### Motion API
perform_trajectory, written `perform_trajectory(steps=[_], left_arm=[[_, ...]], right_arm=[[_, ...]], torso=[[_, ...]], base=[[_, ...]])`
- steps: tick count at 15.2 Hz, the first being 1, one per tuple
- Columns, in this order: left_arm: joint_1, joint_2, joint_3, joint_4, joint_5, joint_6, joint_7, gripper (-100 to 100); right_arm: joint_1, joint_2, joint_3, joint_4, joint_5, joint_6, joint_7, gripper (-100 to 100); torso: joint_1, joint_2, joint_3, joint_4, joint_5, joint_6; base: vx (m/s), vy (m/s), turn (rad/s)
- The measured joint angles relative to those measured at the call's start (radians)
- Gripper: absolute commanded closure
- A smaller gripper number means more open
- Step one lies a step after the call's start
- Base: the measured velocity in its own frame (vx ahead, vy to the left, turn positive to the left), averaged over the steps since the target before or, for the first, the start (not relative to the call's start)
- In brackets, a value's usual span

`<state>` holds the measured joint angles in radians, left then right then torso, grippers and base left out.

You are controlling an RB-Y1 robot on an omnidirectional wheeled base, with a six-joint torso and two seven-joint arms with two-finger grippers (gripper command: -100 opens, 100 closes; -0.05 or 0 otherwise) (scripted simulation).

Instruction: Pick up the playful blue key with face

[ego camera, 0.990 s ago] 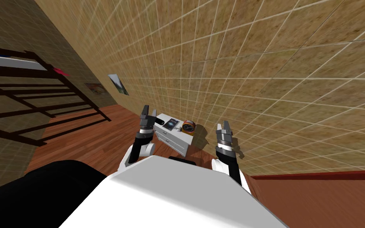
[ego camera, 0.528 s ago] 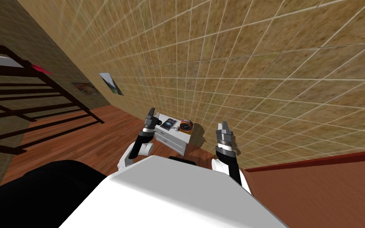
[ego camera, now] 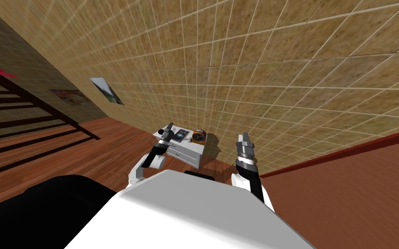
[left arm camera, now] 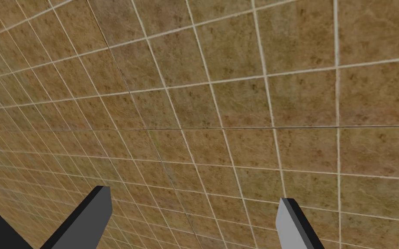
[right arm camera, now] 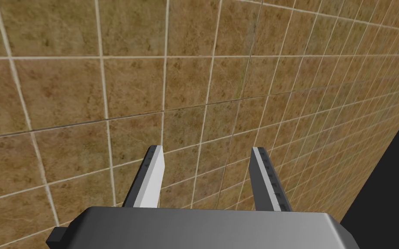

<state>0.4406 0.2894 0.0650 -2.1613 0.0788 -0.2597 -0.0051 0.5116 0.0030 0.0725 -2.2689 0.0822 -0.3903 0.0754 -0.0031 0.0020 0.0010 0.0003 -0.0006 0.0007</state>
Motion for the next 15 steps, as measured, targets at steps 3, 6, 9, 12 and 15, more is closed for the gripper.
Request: perform_trajectory(steps=[3, 6, 9, 12, 15], left_arm=[[-0.012, 0.039, 0.008, 0.037, 0.034, 0.051, -0.004, -100], [-0.029, 0.076, 0.008, 0.088, 0.074, 0.112, -0.016, -100], [-0.042, 0.115, 0.016, 0.148, 0.112, 0.154, -0.020, -100], [-0.057, 0.142, 0.017, 0.203, 0.148, 0.212, -0.033, -100], [-0.065, 0.199, 0.028, 0.264, 0.205, 0.262, -0.034, -100]], right_arm=[[0.000, 0.000, 0.000, 0.000, 0.000, 0.000, 0.000, 0], [0.000, 0.000, 0.000, 0.000, 0.000, 0.000, 0.000, 0], [0.000, 0.000, 0.000, 0.000, 0.000, 0.000, 0.000, 0], [0.000, 0.000, 0.000, 0.000, 0.000, 0.000, 0.000, 0], [0.000, 0.000, 0.000, 0.000, 0.000, 0.000, 0.000, 0]], torso=[[0.001, 0.000, 0.000, 0.000, 0.000, 0.000], [0.000, -0.001, 0.000, 0.000, 0.000, 0.000], [0.000, -0.001, 0.000, 0.000, 0.000, 0.000], [0.000, -0.001, 0.000, 0.000, 0.000, -0.001], [0.000, 0.000, 0.000, 0.000, 0.000, 0.000]], base=[[-0.016, -0.034, -0.109], [-0.018, -0.046, -0.142], [-0.018, -0.050, -0.180], [-0.014, -0.045, -0.131], [-0.015, -0.052, -0.205]])
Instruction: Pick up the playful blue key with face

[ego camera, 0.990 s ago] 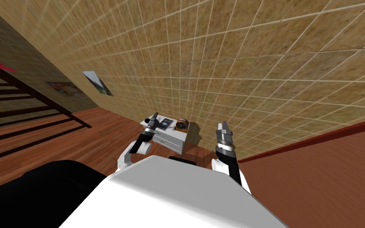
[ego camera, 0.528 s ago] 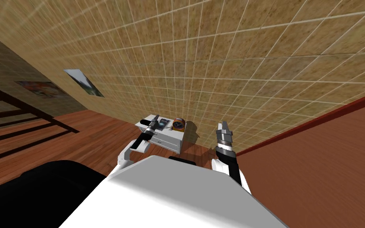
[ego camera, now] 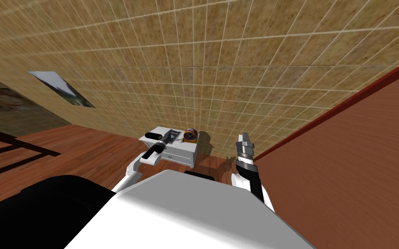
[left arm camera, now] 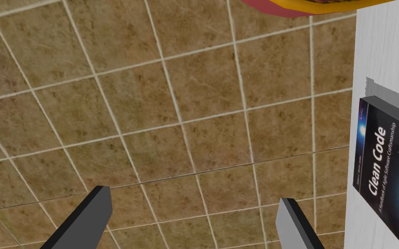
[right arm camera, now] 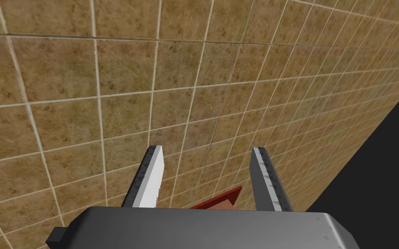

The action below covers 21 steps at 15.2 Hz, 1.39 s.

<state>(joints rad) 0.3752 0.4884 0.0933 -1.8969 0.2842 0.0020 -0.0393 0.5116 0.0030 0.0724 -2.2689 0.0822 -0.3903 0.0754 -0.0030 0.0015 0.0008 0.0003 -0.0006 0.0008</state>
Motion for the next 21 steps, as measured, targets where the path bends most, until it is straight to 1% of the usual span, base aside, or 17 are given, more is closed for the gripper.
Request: perform_trajectory(steps=[1, 2, 3, 5, 6, 7, 8, 10, 12, 14, 16, 17, 19, 21], left_arm=[[-0.005, 0.013, 0.004, 0.015, 0.017, 0.024, -0.003, -100], [-0.008, 0.019, 0.004, 0.034, 0.024, 0.040, -0.005, -100], [-0.025, 0.033, 0.003, 0.068, 0.040, 0.055, -0.009, -100], [-0.032, 0.051, 0.006, 0.104, 0.063, 0.091, -0.013, -100], [-0.042, 0.071, 0.007, 0.136, 0.084, 0.104, -0.014, -100], [-0.051, 0.074, 0.008, 0.158, 0.094, 0.124, -0.018, -100], [-0.052, 0.076, 0.009, 0.169, 0.099, 0.141, -0.022, -100], [-0.050, 0.102, 0.015, 0.203, 0.133, 0.177, -0.027, -100], [-0.055, 0.115, 0.022, 0.223, 0.155, 0.217, -0.031, -100], [-0.064, 0.132, 0.025, 0.258, 0.178, 0.257, -0.035, -100], [-0.079, 0.166, 0.024, 0.310, 0.220, 0.289, -0.039, -100], [-0.082, 0.170, 0.025, 0.325, 0.227, 0.303, -0.041, -100], [-0.099, 0.185, 0.032, 0.366, 0.252, 0.348, -0.046, -100], [-0.110, 0.208, 0.036, 0.410, 0.286, 0.394, -0.053, -100]], right_arm=[[0.000, 0.000, 0.000, 0.000, 0.000, 0.000, 0.000, 0], [0.000, 0.000, 0.000, 0.000, 0.000, 0.000, 0.000, 0], [0.000, 0.000, 0.000, 0.000, 0.000, 0.000, 0.000, 0], [0.000, 0.000, 0.000, 0.000, 0.000, 0.000, 0.000, 0], [0.000, 0.000, 0.000, 0.000, 0.000, 0.000, 0.000, 0], [0.000, 0.000, 0.000, 0.000, 0.000, 0.000, 0.000, 0], [0.000, 0.000, 0.000, 0.000, 0.000, 0.000, 0.000, 0], [0.000, 0.000, 0.000, 0.000, 0.000, 0.000, 0.000, 0], [0.000, 0.000, 0.000, 0.000, 0.000, 0.000, 0.000, 0], [0.000, 0.000, 0.000, 0.000, 0.000, 0.000, 0.000, 0], [0.000, 0.000, 0.000, 0.000, 0.000, 0.000, 0.000, 0], [0.000, 0.000, 0.000, 0.000, 0.000, 0.000, 0.000, 0], [0.000, 0.000, 0.000, 0.000, 0.000, 0.000, 0.000, 0], [0.000, 0.000, 0.000, 0.000, 0.000, 0.000, 0.000, 0]], torso=[[0.000, 0.000, 0.000, 0.000, 0.000, 0.000], [0.000, 0.000, 0.000, 0.000, 0.000, -0.001], [0.001, -0.001, 0.000, 0.000, 0.000, -0.001], [0.001, -0.001, 0.000, 0.000, 0.000, -0.001], [0.001, -0.001, 0.000, 0.000, 0.000, 0.000], [0.001, -0.001, 0.000, 0.000, 0.000, 0.000], [0.001, -0.001, 0.000, 0.000, 0.000, -0.001], [0.001, -0.001, -0.001, 0.000, 0.000, 0.000], [0.001, -0.001, 0.000, 0.000, 0.000, 0.000], [0.001, -0.001, 0.000, 0.000, 0.000, -0.001], [0.001, -0.001, -0.001, 0.000, 0.000, 0.000], [0.001, -0.001, -0.001, 0.000, 0.000, -0.001], [0.001, -0.001, -0.001, 0.000, 0.000, 0.000], [0.001, -0.002, -0.001, 0.000, 0.000, 0.000]], base=[[-0.003, -0.035, -0.062], [-0.005, -0.038, -0.325], [-0.007, -0.045, -0.036], [-0.002, -0.036, -0.093], [-0.002, -0.039, -0.217], [0.001, -0.027, -0.108], [0.005, -0.039, -0.165], [0.003, -0.035, -0.132], [0.003, -0.037, -0.182], [0.004, -0.035, -0.137], [0.008, -0.033, -0.131], [0.007, -0.035, -0.187], [0.012, -0.035, -0.230], [0.015, -0.025, -0.122]])
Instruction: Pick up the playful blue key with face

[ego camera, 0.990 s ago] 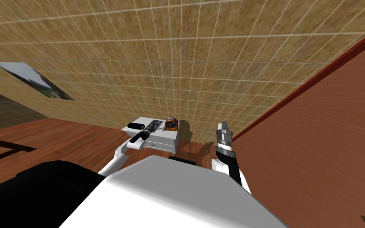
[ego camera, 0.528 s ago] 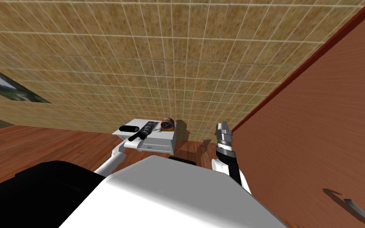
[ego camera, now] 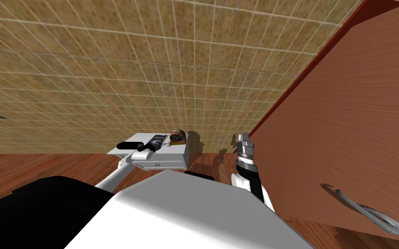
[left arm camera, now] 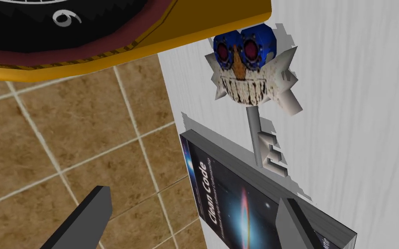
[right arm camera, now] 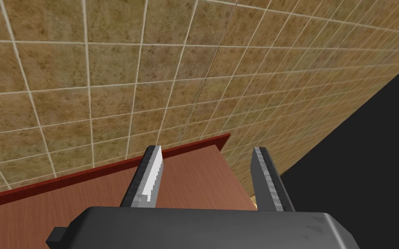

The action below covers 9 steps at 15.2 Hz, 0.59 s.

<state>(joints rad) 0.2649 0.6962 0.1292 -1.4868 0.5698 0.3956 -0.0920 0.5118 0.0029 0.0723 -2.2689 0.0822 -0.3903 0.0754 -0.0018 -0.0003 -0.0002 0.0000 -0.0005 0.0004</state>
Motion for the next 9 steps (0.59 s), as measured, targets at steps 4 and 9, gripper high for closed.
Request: perform_trajectory(steps=[4, 9], left_arm=[[-0.013, 0.040, 0.010, 0.075, 0.057, 0.085, -0.007, -100], [-0.020, 0.075, 0.016, 0.163, 0.123, 0.162, -0.017, -100]], right_arm=[[0.000, 0.000, 0.000, 0.000, 0.000, 0.000, 0.000, 0], [0.000, 0.000, 0.000, 0.000, 0.000, 0.000, 0.000, 0]], torso=[[0.000, -0.001, 0.000, 0.000, 0.000, 0.000], [0.001, 0.000, 0.000, 0.000, 0.000, 0.000]], base=[[0.024, -0.027, -0.203], [0.016, -0.011, -0.087]])
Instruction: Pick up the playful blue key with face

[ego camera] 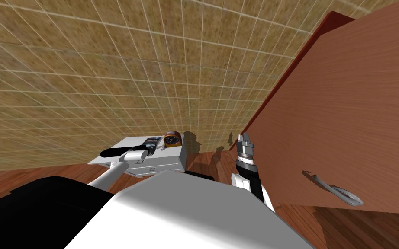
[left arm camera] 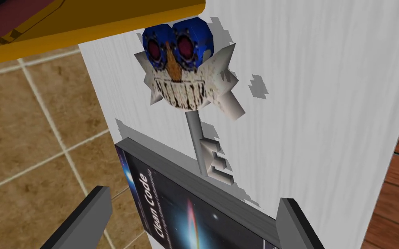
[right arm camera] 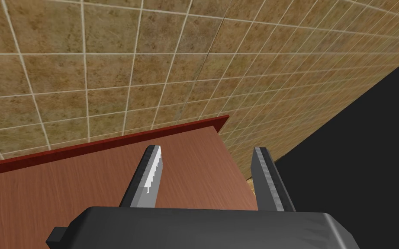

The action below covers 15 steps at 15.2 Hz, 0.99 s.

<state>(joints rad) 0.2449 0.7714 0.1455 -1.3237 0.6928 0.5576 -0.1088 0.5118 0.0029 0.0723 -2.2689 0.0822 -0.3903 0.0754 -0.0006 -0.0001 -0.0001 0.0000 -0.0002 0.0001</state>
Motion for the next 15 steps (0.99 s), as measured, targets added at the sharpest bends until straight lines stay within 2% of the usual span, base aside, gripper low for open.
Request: perform_trajectory(steps=[1, 3, 5, 8, 15], left_arm=[[-0.003, 0.003, 0.001, 0.012, 0.005, 0.015, 0.001, -100], [-0.018, 0.028, 0.001, 0.055, 0.046, 0.050, -0.009, -100], [-0.025, 0.042, 0.004, 0.087, 0.070, 0.082, -0.012, -100], [-0.043, 0.067, 0.006, 0.161, 0.122, 0.136, -0.025, -100], [-0.067, 0.106, 0.012, 0.273, 0.192, 0.254, -0.026, -100]], right_arm=[[0.000, 0.000, 0.000, 0.000, 0.000, 0.000, 0.000, 0], [0.000, 0.000, 0.000, 0.000, 0.000, 0.000, 0.000, 0], [0.000, 0.000, 0.000, 0.000, 0.000, 0.000, 0.000, 0], [0.000, 0.000, 0.000, 0.000, 0.000, 0.000, 0.000, 0], [0.000, 0.000, 0.000, 0.000, 0.000, 0.000, 0.000, 0]], torso=[[0.000, 0.000, 0.000, 0.000, 0.000, 0.000], [0.001, -0.001, 0.000, 0.000, 0.000, 0.000], [0.001, 0.000, 0.000, 0.000, 0.000, 0.000], [0.001, -0.002, -0.001, 0.000, 0.000, 0.000], [0.002, -0.001, -0.001, 0.000, 0.000, 0.000]], base=[[0.023, -0.008, -0.179], [0.023, -0.002, -0.119], [0.028, -0.006, -0.158], [0.037, 0.003, -0.149], [0.031, 0.014, -0.121]])
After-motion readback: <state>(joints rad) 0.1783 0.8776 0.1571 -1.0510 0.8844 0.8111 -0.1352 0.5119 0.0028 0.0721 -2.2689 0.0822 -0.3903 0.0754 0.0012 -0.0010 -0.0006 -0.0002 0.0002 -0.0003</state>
